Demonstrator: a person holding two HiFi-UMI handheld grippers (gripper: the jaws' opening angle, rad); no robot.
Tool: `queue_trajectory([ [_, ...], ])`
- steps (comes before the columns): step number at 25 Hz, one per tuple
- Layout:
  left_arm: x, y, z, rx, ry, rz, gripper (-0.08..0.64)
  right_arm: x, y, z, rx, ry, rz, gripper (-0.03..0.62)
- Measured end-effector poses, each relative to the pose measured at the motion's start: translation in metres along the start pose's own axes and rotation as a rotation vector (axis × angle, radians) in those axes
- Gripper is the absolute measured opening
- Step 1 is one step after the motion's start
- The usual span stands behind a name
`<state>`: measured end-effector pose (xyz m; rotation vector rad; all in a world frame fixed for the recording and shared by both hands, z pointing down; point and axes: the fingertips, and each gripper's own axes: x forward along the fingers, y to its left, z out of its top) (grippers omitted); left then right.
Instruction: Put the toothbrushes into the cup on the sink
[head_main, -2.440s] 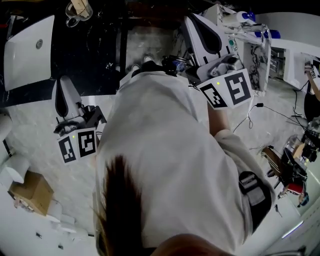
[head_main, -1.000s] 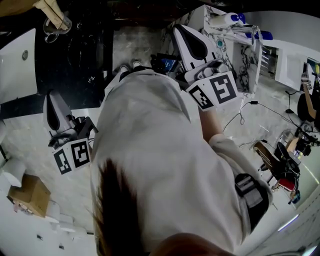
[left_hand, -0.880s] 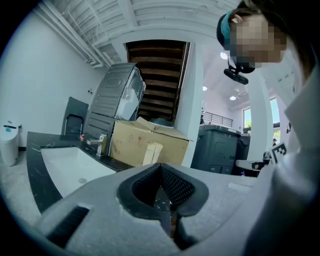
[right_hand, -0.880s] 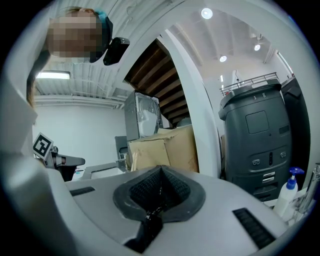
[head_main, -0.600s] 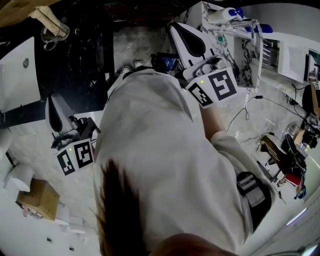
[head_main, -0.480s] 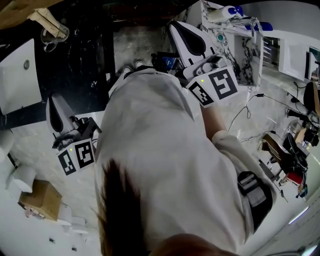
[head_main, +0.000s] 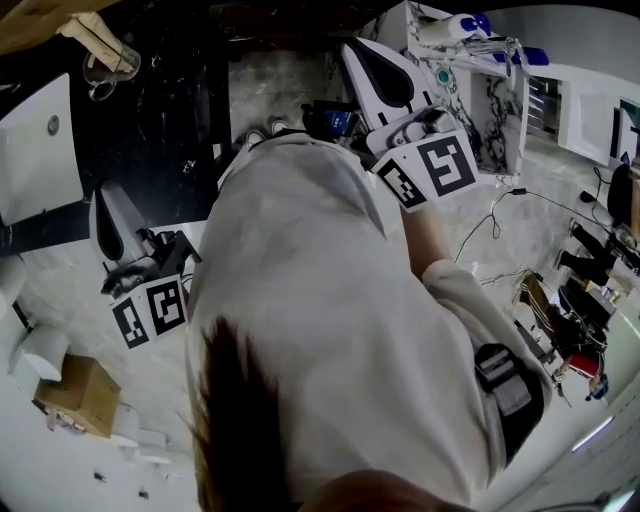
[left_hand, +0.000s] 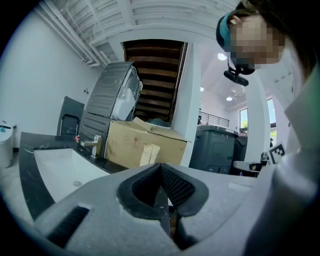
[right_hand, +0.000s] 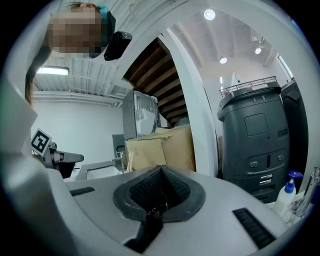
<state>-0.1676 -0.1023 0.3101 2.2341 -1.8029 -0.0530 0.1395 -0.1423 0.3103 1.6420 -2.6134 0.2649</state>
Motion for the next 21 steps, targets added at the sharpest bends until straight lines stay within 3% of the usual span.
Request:
queue_trajectory([
  [21,0.0,0.0064,-0.0013,-0.016,0.001,0.0,0.015,0.0008,0.0007,0.001,-0.016,0.006,-0.018,0.014],
])
